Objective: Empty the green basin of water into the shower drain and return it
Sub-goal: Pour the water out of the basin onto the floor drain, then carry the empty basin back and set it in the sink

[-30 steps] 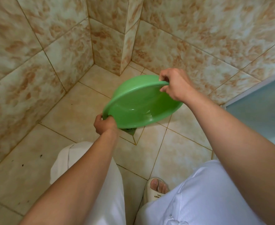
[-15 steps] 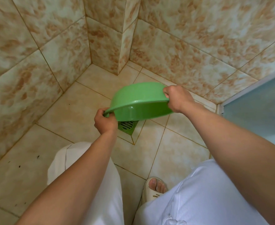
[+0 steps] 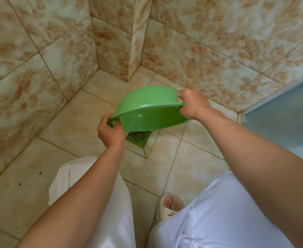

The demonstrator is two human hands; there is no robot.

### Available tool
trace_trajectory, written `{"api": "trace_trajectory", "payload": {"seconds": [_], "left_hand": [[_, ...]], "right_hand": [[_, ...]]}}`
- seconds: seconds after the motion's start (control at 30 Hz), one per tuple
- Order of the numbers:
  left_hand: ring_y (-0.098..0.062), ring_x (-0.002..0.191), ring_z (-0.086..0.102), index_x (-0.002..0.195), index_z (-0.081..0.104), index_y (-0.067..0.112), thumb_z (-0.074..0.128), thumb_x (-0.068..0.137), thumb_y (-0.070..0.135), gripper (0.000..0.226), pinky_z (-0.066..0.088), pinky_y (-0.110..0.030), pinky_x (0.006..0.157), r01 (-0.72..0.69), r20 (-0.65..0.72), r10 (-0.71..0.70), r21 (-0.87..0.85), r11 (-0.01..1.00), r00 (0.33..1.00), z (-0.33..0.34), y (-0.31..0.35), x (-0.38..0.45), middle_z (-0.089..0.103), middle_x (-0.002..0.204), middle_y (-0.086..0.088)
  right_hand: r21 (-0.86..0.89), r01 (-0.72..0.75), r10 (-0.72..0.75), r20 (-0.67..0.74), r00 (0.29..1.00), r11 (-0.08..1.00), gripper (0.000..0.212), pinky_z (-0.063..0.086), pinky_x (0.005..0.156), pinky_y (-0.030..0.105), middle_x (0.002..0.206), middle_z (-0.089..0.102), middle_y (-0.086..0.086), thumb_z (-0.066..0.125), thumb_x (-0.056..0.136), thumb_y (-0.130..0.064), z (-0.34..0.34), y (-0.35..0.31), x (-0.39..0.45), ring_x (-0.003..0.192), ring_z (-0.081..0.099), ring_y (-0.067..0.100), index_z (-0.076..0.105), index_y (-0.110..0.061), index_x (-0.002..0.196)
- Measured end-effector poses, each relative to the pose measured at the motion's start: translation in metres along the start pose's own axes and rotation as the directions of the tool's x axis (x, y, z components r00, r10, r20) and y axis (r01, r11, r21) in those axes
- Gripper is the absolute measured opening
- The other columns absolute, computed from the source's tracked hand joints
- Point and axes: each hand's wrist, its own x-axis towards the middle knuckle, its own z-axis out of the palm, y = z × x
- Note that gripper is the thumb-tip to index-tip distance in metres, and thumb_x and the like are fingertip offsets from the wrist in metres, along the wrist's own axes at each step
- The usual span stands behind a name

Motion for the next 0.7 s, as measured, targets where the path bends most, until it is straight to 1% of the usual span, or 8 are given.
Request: {"api": "trace_trajectory", "payload": {"seconds": [0.1,0.2,0.3,0.37,0.43,0.5,0.6,0.7], "left_hand": [[-0.016,0.094,0.067,0.095,0.069,0.027,0.066,0.084,0.009,0.022,0.051,-0.020,0.079,-0.087,-0.012,0.087,-0.005,0.996,0.996,0.000,0.002,0.004,0.071,0.096,0.004],[-0.012,0.101,0.067,0.105,0.070,0.025,0.066,0.084,0.008,0.027,0.050,-0.012,0.079,-0.090,-0.025,0.088,-0.058,0.994,0.996,0.003,0.010,0.006,0.071,0.106,0.004],[-0.007,0.114,0.061,0.127,0.061,0.022,0.067,0.086,0.008,0.044,0.048,-0.013,0.091,-0.085,-0.008,0.085,-0.050,0.995,0.996,0.004,0.031,-0.009,0.063,0.125,0.008],[-0.006,0.121,0.054,0.137,0.051,0.022,0.069,0.087,0.012,0.053,0.043,-0.018,0.099,-0.070,0.070,0.066,0.054,0.996,0.995,-0.005,0.042,-0.031,0.056,0.133,0.009],[-0.013,0.126,0.053,0.140,0.046,0.018,0.068,0.090,0.017,0.055,0.040,-0.022,0.100,0.035,0.168,-0.073,0.216,0.976,0.983,-0.020,0.048,-0.060,0.053,0.143,0.000],[-0.022,0.126,0.054,0.140,0.047,0.010,0.065,0.093,0.021,0.052,0.038,-0.024,0.099,0.199,0.203,-0.291,0.376,0.905,0.935,-0.036,0.063,-0.090,0.054,0.143,-0.009],[-0.031,0.128,0.055,0.135,0.053,0.002,0.058,0.093,0.045,0.060,0.041,-0.035,0.106,0.392,0.138,-0.565,0.587,0.708,0.813,-0.057,0.090,-0.122,0.059,0.138,-0.017],[-0.031,0.120,0.058,0.111,0.062,0.009,0.054,0.088,0.062,0.059,0.042,-0.046,0.107,0.451,0.140,-0.666,0.633,0.629,0.733,-0.079,0.128,-0.151,0.066,0.117,-0.007]], "right_hand": [[0.056,-0.017,0.020,-0.039,0.999,0.998,0.032,0.031,0.056,0.029,0.075,0.053,0.007,0.053,0.067,0.004,-0.002,0.000,0.004,0.073,0.054,0.031,0.036,-0.022,0.060],[0.164,-0.042,0.062,-0.121,0.991,0.986,0.035,0.027,0.051,0.029,0.065,0.044,0.000,0.051,0.066,0.006,-0.004,-0.001,0.005,0.070,0.049,0.029,0.032,-0.023,0.059],[0.464,-0.134,0.247,-0.193,0.949,0.876,0.041,0.022,0.048,0.029,0.064,0.042,-0.002,0.046,0.062,0.009,-0.008,-0.002,-0.001,0.069,0.047,0.022,0.026,-0.026,0.058],[0.591,-0.266,0.430,-0.154,0.889,0.762,0.041,0.021,0.050,0.030,0.068,0.048,0.000,0.048,0.064,0.008,-0.015,-0.002,-0.013,0.065,0.045,0.020,0.025,-0.025,0.058],[0.687,-0.425,0.614,-0.039,0.788,0.590,0.038,0.022,0.047,0.031,0.060,0.043,-0.002,0.051,0.067,0.008,-0.023,-0.002,-0.032,0.054,0.039,0.017,0.028,-0.020,0.057],[0.793,-0.553,0.755,0.193,0.626,0.256,0.029,0.033,0.042,0.021,0.060,0.051,-0.001,0.053,0.070,0.008,-0.031,-0.005,-0.052,0.052,0.046,0.015,0.040,-0.015,0.058],[0.762,-0.586,0.736,0.560,0.381,-0.276,0.019,0.050,0.060,0.025,0.086,0.070,0.009,0.062,0.074,0.005,-0.045,-0.024,-0.085,0.069,0.063,0.021,0.057,-0.014,0.074],[0.635,-0.548,0.620,0.745,0.246,-0.545,0.023,0.050,0.050,0.026,0.079,0.065,0.002,0.070,0.075,0.001,-0.069,-0.044,-0.125,0.062,0.059,0.020,0.054,-0.015,0.075]]}}
